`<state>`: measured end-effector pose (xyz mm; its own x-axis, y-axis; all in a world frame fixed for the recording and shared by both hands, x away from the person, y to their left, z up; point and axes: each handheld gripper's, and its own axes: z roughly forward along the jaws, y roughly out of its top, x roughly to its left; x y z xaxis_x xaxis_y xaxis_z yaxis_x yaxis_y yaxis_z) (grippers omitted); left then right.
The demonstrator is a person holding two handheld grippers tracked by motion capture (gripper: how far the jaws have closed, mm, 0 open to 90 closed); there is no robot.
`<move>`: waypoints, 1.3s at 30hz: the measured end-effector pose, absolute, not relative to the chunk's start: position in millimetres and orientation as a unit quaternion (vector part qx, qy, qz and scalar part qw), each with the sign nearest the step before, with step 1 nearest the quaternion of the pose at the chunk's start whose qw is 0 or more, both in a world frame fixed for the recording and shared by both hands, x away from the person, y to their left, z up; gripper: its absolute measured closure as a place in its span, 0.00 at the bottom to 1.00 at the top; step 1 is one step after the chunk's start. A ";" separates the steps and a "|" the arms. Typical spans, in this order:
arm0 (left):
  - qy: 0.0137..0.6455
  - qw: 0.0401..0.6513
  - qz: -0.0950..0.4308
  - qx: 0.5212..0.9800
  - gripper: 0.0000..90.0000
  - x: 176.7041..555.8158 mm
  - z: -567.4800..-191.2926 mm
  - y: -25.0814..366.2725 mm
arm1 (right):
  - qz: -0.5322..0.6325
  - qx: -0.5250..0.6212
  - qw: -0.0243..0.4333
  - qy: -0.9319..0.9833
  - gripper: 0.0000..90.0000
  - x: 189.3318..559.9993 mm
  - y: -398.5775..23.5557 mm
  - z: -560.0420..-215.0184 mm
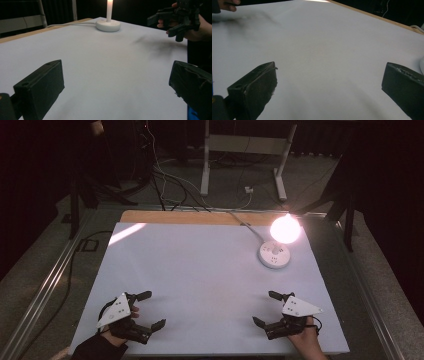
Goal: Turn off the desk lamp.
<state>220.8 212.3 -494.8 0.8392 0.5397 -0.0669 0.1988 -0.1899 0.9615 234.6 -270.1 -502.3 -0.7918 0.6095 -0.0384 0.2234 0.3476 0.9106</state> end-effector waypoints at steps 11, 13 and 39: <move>0.240 0.584 0.146 0.762 0.01 218.6 -494.9 210.0 | 0.505 0.264 0.200 0.797 0.00 228.9 -272.5 -502.6; 0.240 0.583 0.148 0.762 0.01 218.5 -494.9 210.2 | 0.499 0.264 0.193 0.802 0.00 229.4 -272.2 -502.7; 0.242 0.581 0.150 0.762 0.01 219.6 -494.7 211.0 | 0.521 0.256 0.165 0.797 0.00 238.7 -264.0 -463.3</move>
